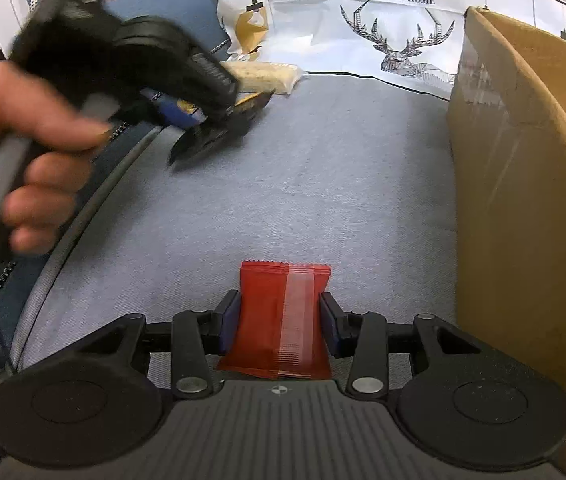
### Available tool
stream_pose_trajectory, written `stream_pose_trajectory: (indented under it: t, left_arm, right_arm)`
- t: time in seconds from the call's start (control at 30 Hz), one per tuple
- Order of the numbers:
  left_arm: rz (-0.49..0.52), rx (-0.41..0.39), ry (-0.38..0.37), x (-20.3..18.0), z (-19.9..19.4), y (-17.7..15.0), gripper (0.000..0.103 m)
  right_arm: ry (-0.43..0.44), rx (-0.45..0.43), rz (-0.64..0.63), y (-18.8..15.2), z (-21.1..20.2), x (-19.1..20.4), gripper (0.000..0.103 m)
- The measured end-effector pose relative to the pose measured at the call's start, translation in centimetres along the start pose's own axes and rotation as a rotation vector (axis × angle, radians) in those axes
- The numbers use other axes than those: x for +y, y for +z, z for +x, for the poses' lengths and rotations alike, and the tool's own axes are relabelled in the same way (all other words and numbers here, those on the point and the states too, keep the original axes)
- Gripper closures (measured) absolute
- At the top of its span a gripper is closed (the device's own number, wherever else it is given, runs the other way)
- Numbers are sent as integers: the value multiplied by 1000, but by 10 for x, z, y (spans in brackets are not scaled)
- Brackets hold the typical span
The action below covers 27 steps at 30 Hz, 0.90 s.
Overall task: Organize snacks
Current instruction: 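Grasp the dark biscuit bar with the left tool while the right tool holds the red packet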
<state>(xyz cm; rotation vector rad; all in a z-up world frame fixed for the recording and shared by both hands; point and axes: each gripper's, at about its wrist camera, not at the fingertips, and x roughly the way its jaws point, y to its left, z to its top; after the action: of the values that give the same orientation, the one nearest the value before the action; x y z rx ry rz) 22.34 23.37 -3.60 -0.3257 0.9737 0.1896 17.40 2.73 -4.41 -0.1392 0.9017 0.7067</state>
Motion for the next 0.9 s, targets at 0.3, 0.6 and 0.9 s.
stream_pose_trajectory:
  t: [0.3, 0.6, 0.9]
  left_arm:
    - [-117, 76, -70, 5, -39, -45, 53]
    - [-185, 39, -71, 7, -48, -42, 48]
    - [24, 123, 24, -30, -23, -43, 48]
  right_arm:
    - [21, 1, 9, -6, -8, 1, 58]
    - [37, -6, 11, -9, -14, 3, 49]
    - [13, 33, -69, -9, -3, 14, 40]
